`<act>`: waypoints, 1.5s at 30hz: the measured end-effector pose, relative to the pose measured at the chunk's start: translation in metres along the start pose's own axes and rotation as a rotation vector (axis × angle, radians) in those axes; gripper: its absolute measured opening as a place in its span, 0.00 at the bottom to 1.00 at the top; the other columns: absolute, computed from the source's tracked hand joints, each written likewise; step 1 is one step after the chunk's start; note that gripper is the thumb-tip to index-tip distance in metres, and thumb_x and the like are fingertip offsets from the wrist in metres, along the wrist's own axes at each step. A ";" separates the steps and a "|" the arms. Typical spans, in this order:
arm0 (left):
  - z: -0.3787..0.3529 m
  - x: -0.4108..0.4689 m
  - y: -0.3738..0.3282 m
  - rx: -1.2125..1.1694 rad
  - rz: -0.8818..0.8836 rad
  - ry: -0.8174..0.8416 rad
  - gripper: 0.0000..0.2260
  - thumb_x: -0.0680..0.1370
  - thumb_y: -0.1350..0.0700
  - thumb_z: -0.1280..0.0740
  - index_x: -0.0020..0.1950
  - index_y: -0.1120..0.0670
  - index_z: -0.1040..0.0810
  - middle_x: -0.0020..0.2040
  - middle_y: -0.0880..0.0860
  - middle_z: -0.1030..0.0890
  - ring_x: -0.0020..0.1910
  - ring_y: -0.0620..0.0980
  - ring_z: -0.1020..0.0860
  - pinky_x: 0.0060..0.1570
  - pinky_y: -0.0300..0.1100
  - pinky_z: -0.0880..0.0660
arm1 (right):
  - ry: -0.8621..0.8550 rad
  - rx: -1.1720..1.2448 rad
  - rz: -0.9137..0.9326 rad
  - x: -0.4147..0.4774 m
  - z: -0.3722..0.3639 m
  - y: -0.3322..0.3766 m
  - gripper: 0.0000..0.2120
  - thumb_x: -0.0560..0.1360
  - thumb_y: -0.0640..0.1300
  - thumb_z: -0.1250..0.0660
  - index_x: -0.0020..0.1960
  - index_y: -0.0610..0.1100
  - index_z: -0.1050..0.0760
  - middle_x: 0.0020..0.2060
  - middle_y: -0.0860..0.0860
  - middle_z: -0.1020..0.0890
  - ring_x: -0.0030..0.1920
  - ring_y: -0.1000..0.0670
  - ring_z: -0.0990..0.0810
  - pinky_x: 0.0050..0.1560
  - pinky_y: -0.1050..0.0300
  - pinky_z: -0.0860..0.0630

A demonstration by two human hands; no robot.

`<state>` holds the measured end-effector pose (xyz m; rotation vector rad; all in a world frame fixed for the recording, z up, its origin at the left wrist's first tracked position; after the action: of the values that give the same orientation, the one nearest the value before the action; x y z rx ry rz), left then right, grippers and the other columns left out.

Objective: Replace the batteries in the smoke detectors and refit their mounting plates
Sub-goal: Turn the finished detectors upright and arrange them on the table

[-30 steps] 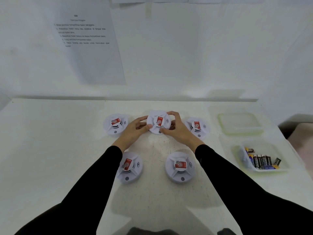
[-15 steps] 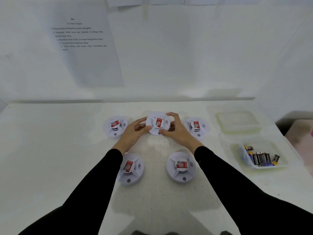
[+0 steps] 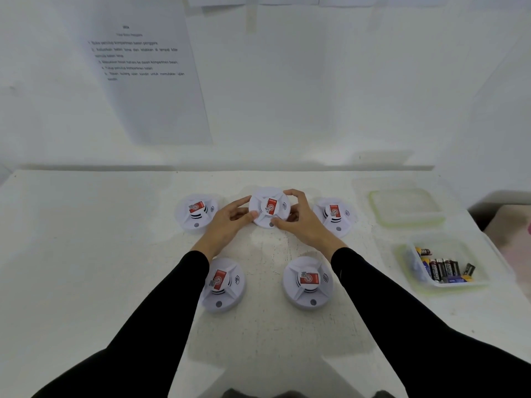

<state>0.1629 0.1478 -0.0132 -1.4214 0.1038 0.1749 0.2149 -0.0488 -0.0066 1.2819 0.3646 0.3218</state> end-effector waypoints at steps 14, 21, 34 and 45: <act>0.000 -0.002 -0.001 -0.018 0.000 -0.010 0.23 0.76 0.50 0.27 0.70 0.46 0.25 0.57 0.48 0.16 0.60 0.45 0.20 0.69 0.48 0.29 | 0.061 0.010 -0.032 -0.010 0.002 0.008 0.29 0.75 0.35 0.33 0.69 0.51 0.41 0.42 0.51 0.23 0.40 0.57 0.25 0.39 0.69 0.26; 0.000 -0.002 -0.001 -0.034 -0.008 -0.013 0.23 0.76 0.51 0.27 0.70 0.47 0.25 0.57 0.49 0.15 0.60 0.46 0.19 0.68 0.48 0.28 | 0.069 0.033 -0.037 -0.011 0.003 0.009 0.29 0.75 0.34 0.33 0.69 0.51 0.40 0.42 0.50 0.23 0.40 0.55 0.26 0.39 0.68 0.26; 0.000 -0.004 -0.002 -0.051 -0.017 -0.012 0.23 0.77 0.53 0.27 0.71 0.48 0.25 0.58 0.50 0.15 0.60 0.46 0.19 0.68 0.47 0.28 | 0.069 0.033 -0.032 -0.013 0.002 0.010 0.30 0.74 0.34 0.32 0.69 0.51 0.41 0.44 0.51 0.21 0.42 0.54 0.25 0.43 0.65 0.25; -0.002 -0.006 -0.004 -0.061 -0.029 -0.017 0.22 0.77 0.54 0.28 0.71 0.50 0.25 0.57 0.50 0.15 0.59 0.45 0.19 0.63 0.39 0.26 | 0.074 0.033 -0.041 -0.014 0.002 0.012 0.30 0.75 0.34 0.32 0.70 0.50 0.41 0.43 0.50 0.23 0.40 0.55 0.26 0.40 0.69 0.26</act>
<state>0.1575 0.1450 -0.0083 -1.4810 0.0642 0.1677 0.2027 -0.0537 0.0066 1.2958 0.4603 0.3306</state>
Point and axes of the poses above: each hand's wrist, its own x-axis towards the middle knuckle, its own z-axis out of the back of the hand, y = z × x, the point moved 3 cm from there along x, towards the middle knuckle
